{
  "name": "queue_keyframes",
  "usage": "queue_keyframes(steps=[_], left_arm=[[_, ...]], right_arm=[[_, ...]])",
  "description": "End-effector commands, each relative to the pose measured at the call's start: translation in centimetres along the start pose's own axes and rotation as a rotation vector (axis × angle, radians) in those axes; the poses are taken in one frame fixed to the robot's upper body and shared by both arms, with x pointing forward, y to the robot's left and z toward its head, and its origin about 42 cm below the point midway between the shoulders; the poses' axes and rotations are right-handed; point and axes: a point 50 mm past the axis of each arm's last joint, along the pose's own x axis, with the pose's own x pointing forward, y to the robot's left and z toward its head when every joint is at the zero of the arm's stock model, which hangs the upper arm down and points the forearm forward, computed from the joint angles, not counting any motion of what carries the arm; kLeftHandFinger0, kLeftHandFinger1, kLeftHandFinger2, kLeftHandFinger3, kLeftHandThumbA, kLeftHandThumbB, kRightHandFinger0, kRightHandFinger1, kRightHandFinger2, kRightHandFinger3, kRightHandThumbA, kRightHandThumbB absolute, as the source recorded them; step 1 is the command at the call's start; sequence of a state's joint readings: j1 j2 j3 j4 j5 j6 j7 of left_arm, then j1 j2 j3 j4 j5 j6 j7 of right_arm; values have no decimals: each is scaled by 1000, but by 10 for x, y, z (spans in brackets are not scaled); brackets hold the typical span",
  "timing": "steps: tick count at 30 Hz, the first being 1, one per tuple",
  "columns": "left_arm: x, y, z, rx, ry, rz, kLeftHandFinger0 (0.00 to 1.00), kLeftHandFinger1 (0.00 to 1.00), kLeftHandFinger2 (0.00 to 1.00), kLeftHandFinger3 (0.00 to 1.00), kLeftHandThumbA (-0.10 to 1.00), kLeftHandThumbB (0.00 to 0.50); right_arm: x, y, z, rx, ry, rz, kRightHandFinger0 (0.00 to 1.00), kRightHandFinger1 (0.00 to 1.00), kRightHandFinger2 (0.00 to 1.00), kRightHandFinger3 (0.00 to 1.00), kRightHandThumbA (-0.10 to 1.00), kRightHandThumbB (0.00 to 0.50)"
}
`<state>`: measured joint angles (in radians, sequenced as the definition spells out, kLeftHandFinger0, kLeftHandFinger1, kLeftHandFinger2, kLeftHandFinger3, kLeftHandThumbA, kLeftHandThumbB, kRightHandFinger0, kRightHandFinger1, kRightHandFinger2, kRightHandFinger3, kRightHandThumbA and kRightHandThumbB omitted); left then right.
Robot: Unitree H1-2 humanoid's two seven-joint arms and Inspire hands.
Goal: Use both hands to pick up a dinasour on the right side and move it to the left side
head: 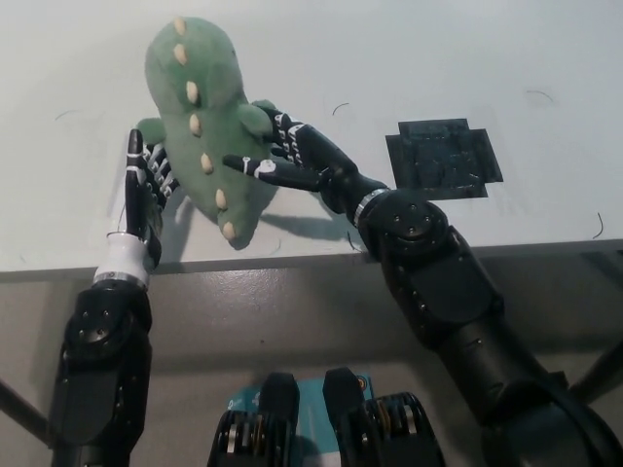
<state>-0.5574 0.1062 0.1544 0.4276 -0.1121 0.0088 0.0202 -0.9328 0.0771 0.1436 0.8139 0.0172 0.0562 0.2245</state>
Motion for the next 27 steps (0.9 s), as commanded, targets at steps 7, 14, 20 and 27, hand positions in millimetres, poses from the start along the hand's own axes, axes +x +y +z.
queue_keyframes(steps=[7, 14, 20, 27], left_arm=[[24, 25, 45, 14, -143, 20, 1000, 1000, 1000, 1000, 1000, 422], [24, 37, 55, 26, -181, 47, 1000, 1000, 1000, 1000, 1000, 397], [23, 41, 58, 32, -186, 50, 1000, 1000, 1000, 1000, 1000, 387], [19, 57, 63, 45, -194, 59, 1000, 1000, 1000, 1000, 1000, 412]], right_arm=[[-5, -45, 37, 4, -107, -29, 1000, 1000, 1000, 1000, 1000, 353], [-17, -75, 33, -24, -121, -77, 1000, 1000, 1000, 1000, 1000, 320], [-23, -84, 36, -4, -127, -93, 1000, 1000, 1000, 1000, 1000, 306], [-32, -95, 33, -44, -129, -98, 1000, 1000, 1000, 1000, 1000, 300]])
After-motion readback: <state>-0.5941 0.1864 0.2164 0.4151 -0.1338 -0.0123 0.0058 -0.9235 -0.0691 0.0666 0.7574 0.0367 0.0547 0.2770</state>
